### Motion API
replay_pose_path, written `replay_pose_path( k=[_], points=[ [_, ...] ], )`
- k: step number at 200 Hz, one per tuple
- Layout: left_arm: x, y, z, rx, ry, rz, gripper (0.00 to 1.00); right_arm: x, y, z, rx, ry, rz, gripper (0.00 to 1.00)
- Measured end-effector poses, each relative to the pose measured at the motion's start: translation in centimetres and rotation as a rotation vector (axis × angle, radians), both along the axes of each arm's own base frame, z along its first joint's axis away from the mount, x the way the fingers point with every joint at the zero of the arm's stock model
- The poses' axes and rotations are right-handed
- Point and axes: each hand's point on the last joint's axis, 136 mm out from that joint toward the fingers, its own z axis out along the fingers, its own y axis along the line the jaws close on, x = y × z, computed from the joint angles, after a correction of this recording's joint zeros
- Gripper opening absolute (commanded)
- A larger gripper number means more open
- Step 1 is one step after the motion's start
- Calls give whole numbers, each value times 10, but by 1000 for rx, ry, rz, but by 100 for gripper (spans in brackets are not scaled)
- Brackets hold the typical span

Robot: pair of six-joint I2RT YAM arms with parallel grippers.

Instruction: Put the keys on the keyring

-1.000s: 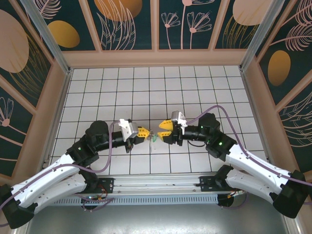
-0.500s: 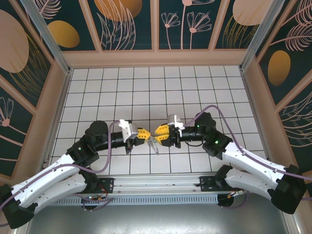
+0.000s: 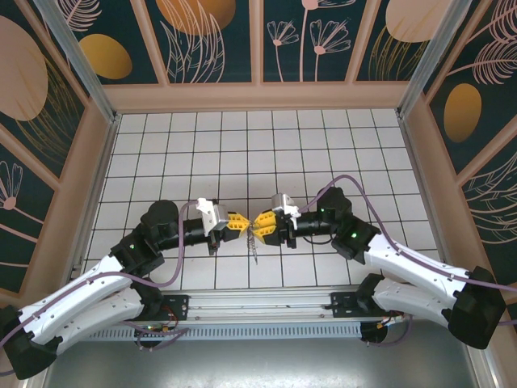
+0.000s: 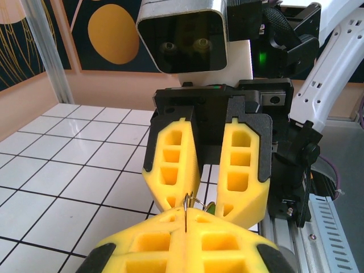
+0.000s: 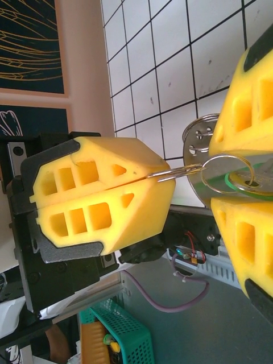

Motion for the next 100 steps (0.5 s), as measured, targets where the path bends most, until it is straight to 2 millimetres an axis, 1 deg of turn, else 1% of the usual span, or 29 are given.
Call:
replay_pose_path(
  k=[16,32,49,62,85,100],
  points=[
    [0,0,0,0,0,0,0,2,-1,4,9,-11,-21,32],
    [0,0,0,0,-1,0,0,4,-4,12,32,-32,-43,36],
    [0,0,0,1,-1,0,0,4,-5,20,56,-48,-54,39],
    [0,0,-1,4,-1,-1,0,6,-5,23,65,-56,-64,36],
    [0,-1,-2,6,-3,-1,0,7,-5,28,85,-70,-66,27],
    [0,0,-2,7,-3,-1,0,7,-3,27,88,-68,-64,23]
  ],
)
